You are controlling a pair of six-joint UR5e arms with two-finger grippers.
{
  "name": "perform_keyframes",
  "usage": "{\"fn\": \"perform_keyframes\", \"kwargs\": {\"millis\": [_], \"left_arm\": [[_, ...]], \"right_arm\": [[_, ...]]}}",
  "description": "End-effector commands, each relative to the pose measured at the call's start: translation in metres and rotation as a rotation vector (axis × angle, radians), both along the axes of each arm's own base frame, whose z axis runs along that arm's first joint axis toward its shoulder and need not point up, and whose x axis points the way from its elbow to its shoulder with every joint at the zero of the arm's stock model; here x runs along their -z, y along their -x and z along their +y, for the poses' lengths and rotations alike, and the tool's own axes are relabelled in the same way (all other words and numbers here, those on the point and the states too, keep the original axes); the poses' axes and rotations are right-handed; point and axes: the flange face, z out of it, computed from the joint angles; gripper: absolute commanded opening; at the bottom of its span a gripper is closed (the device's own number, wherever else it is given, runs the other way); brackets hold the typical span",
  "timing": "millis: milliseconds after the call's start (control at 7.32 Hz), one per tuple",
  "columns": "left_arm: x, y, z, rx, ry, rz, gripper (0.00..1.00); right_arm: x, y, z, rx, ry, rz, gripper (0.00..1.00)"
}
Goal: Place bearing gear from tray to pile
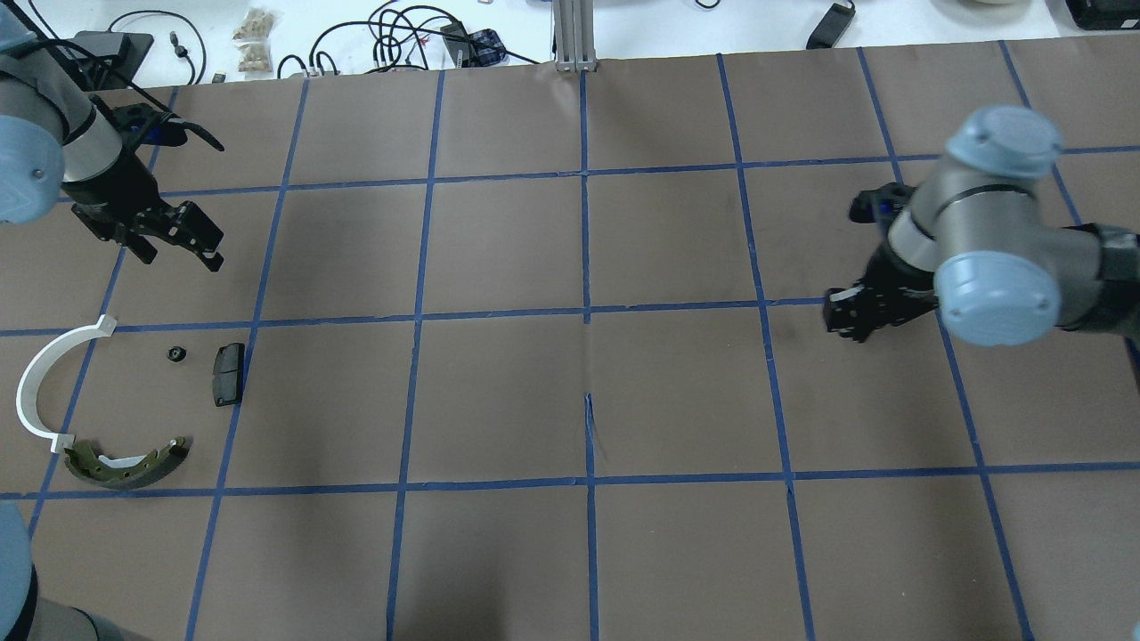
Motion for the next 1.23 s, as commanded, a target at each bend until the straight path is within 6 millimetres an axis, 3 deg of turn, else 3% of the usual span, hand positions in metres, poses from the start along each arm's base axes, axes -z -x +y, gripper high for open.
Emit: {"fn": "perform_keyframes", "kwargs": {"millis": [0,273,410,546,683,820,956,1093], "left_arm": [[-0.012,0.055,-0.002,-0.046,0.027,0.012,1.00],[-0.023,0.087,0.001,-0.110,0.049,0.080,1.00],[-0.022,0.104,0.002,-0.121,0.045,0.082,1.00],[-0.020,0.123,0.002,-0.123,0.039,0.083,1.00],[-0.017,0.140,0.001,-0.131,0.033,0.082,1.00],[-0.015,0.154,0.001,-0.125,0.030,0.083,1.00],[-0.014,0.162,0.001,-0.119,0.029,0.099,1.00],[-0.014,0.168,0.001,-0.124,0.032,0.149,1.00]], "right_arm": [[-0.002,-0.175,0.033,0.144,0.032,-0.058,0.14],[0.008,-0.257,0.031,0.253,0.022,-0.052,0.13],[0.008,-0.269,0.032,0.256,0.036,-0.060,0.13],[0.013,-0.269,0.033,0.256,0.030,-0.060,0.16],[0.011,-0.270,0.030,0.292,0.032,-0.057,0.30],[0.009,-0.271,0.028,0.296,0.035,-0.059,0.99],[0.006,-0.268,0.020,0.278,0.042,-0.060,1.00],[-0.017,-0.251,-0.003,0.236,0.086,-0.058,1.00]]}}
